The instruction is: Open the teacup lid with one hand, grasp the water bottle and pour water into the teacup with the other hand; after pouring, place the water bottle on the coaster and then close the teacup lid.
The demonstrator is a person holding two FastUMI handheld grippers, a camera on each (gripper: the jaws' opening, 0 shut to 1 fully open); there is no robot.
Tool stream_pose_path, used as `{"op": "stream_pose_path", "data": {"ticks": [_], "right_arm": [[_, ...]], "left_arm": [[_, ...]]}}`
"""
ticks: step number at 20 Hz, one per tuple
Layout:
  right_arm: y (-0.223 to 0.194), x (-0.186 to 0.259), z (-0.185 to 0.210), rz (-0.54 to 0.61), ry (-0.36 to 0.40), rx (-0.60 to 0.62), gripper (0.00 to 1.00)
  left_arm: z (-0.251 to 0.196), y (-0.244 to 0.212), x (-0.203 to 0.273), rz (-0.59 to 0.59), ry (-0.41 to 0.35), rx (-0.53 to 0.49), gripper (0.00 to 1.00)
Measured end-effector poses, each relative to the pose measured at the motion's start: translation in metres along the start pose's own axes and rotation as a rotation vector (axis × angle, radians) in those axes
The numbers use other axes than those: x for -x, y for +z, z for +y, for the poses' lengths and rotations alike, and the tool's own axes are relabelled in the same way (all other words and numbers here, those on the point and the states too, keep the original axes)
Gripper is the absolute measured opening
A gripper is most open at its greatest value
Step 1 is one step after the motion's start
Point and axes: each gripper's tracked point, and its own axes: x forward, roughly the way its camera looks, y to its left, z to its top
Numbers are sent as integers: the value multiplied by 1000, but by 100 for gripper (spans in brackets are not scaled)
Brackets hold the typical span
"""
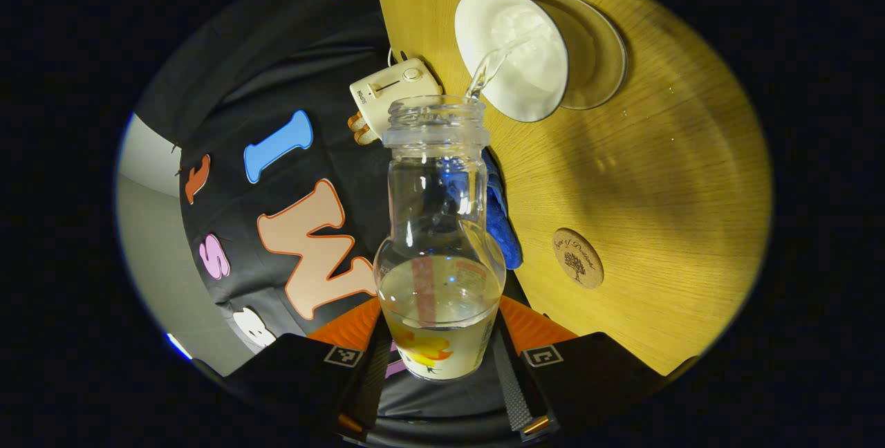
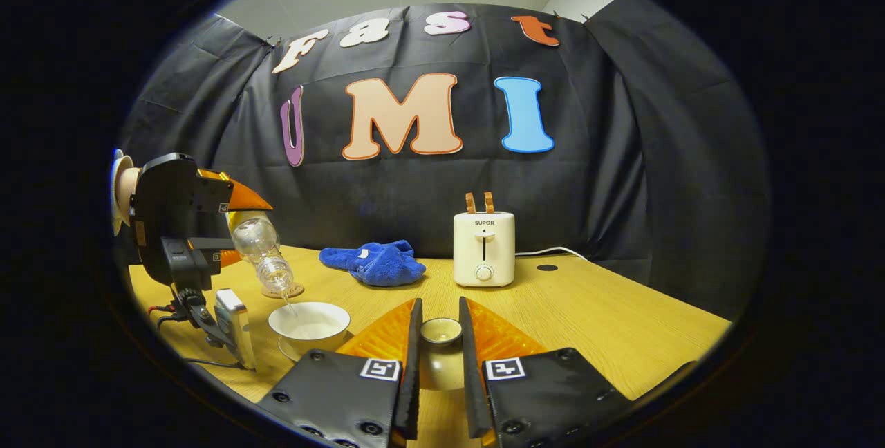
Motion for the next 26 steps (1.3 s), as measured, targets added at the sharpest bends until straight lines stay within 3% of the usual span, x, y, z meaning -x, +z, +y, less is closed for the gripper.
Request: {"op": "stream_pose_path", "data": {"ticks": [8, 13, 20, 24, 26], "right_arm": [[0, 1, 0, 0, 0, 0, 30], [0, 1, 0, 0, -3, 0, 30], [0, 1, 0, 1, -2, 1, 30], [0, -1, 0, 2, -3, 1, 30], [0, -1, 0, 2, -3, 1, 30]], "left_arm": [[10, 3, -3, -3, 17, -45, 68], [2, 4, -3, -19, 4, 71, 68], [-37, 5, -1, -30, -138, 543, 68], [-49, -9, -7, 11, -147, 748, 68], [-63, -16, -15, 30, -166, 936, 68]]}}
